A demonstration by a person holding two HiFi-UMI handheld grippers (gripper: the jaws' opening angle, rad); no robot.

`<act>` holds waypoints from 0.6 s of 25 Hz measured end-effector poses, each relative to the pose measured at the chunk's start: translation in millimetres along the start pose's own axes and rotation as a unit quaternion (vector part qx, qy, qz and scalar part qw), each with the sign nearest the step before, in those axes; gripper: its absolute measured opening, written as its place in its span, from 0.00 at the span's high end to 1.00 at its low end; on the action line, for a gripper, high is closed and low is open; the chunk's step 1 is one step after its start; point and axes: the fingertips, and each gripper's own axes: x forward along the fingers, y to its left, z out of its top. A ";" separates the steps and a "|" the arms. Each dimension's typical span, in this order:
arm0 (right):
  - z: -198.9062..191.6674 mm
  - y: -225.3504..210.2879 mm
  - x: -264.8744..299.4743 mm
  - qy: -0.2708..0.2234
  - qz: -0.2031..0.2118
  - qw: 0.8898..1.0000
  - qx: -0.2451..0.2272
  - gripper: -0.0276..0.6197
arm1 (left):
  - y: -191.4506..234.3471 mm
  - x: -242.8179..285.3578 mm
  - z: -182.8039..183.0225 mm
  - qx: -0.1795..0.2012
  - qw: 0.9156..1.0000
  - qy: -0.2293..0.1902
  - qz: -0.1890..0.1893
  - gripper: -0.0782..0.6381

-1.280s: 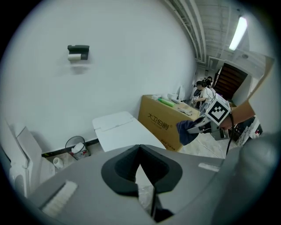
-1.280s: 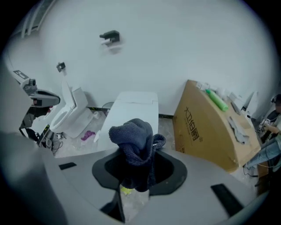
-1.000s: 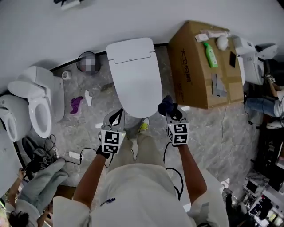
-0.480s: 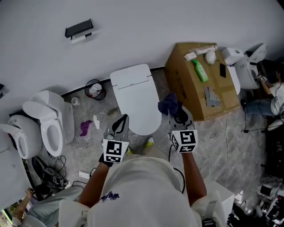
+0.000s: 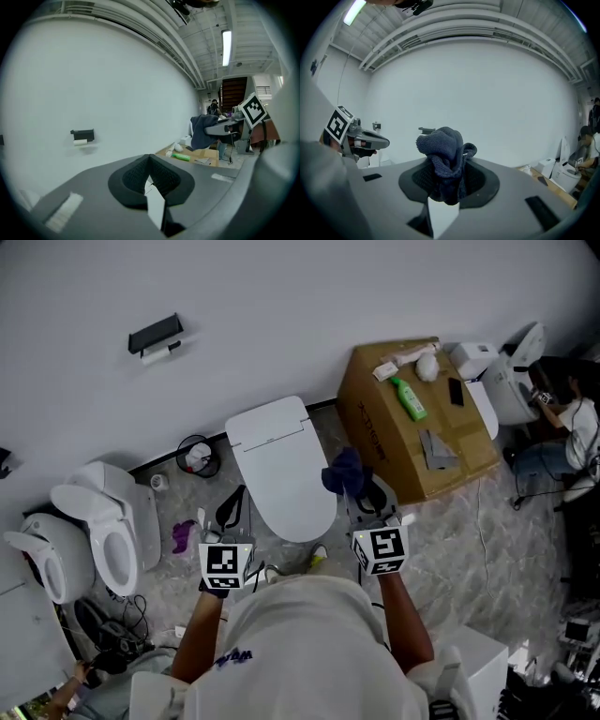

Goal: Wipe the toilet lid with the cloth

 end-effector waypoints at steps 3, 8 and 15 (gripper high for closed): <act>1.8 -1.9 -3.3 -0.001 -0.004 1.000 -0.001 0.78 | 1.0 0.1 -3.6 -0.002 1.000 0.007 -0.001 0.89; 7.7 -0.3 -5.1 -0.006 -0.004 1.000 -0.011 0.78 | -0.2 -0.7 -5.2 -0.001 1.000 0.007 -0.001 0.89; 13.9 5.8 -7.2 -0.006 0.004 1.000 -0.020 0.78 | -4.0 -6.0 -8.6 -0.006 1.000 0.005 -0.003 0.89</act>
